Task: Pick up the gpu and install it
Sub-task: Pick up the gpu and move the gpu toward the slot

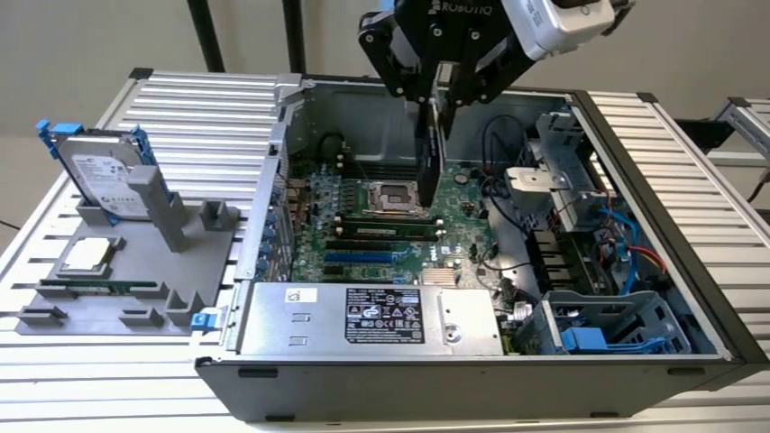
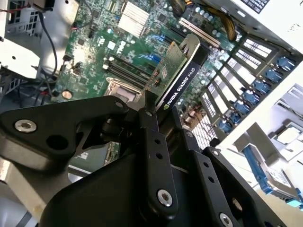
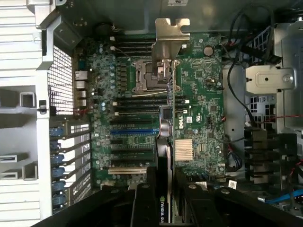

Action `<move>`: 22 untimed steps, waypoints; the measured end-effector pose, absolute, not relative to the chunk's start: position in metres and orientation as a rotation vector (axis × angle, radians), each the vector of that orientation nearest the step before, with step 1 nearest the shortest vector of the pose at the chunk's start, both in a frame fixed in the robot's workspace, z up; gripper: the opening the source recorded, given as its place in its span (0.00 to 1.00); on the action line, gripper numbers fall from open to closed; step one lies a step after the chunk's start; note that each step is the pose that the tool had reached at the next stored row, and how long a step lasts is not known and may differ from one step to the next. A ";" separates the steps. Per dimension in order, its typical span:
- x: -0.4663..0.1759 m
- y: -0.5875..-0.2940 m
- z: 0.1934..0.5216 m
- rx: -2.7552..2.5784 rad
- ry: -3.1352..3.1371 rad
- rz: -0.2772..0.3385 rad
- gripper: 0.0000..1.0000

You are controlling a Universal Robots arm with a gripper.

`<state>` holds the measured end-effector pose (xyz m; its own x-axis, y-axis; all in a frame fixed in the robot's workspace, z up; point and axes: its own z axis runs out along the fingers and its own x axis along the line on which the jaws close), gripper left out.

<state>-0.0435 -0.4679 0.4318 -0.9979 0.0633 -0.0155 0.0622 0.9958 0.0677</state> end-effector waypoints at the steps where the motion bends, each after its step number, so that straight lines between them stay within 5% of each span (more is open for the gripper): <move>1: -0.040 -0.468 0.432 0.098 3.121 0.105 0.00; 22: -0.040 -0.468 0.432 -0.009 3.125 0.106 0.00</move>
